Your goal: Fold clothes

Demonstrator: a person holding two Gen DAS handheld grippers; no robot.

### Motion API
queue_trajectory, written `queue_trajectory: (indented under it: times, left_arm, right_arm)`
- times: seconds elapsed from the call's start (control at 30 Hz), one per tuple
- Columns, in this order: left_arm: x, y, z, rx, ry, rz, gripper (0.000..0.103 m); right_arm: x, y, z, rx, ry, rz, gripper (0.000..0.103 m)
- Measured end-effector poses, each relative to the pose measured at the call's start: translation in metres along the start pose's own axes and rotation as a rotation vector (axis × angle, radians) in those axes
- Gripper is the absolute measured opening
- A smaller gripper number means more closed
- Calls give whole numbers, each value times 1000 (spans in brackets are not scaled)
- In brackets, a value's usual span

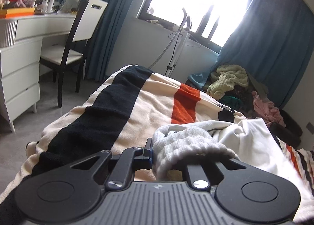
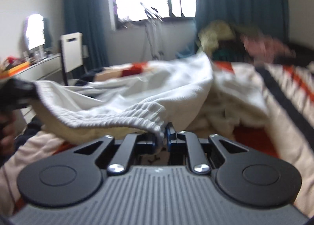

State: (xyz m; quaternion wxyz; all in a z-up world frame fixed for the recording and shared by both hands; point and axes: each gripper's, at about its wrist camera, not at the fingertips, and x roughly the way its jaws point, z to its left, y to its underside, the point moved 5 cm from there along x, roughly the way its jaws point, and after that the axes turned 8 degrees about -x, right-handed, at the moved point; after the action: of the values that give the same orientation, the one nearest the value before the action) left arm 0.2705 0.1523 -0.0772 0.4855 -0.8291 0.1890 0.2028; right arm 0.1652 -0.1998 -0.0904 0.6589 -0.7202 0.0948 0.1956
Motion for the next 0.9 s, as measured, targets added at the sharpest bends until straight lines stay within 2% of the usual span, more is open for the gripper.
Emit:
queue_trajectory:
  times: [0.07, 0.13, 0.23, 0.33, 0.4, 0.47, 0.63, 0.7, 0.73, 0.77, 0.8, 0.83, 0.9]
  left_arm:
    - [2, 4, 4, -21, -31, 25, 11]
    - [9, 12, 7, -16, -66, 83, 11]
    - [16, 23, 13, 1, -97, 143, 11]
    - [19, 26, 20, -3, -86, 183, 11]
    - [17, 26, 22, 1, -70, 203, 11]
    - [13, 26, 22, 14, -55, 232, 12]
    - [-9, 31, 22, 20, -23, 301, 27]
    - [-19, 34, 25, 18, -25, 342, 53]
    - [-25, 35, 27, 9, -31, 359, 57]
    - [-30, 37, 29, -3, -40, 375, 65]
    - [-35, 37, 31, -24, -45, 387, 71]
    - [-40, 38, 33, -49, -38, 395, 71]
    - [-45, 36, 36, -100, -10, 398, 73]
  right_arm:
    - [-21, 1, 13, -62, -16, -21, 14]
    - [-34, 12, 25, -56, -51, -2, 14]
    - [-31, 40, 41, -60, -50, 110, 14]
    - [-20, 58, 47, -64, -55, 228, 14]
    - [-19, 60, 44, -25, -58, 246, 14]
    - [-21, 61, 37, 76, -79, 254, 19]
    - [-26, 71, 22, 261, -146, 318, 26]
    - [-28, 76, 18, 330, -179, 346, 27]
    - [-28, 80, 17, 375, -200, 364, 35]
    - [-27, 85, 16, 424, -223, 382, 56]
    - [-26, 89, 14, 474, -245, 400, 67]
    - [-23, 93, 13, 523, -270, 416, 76]
    - [-19, 97, 13, 600, -331, 431, 76]
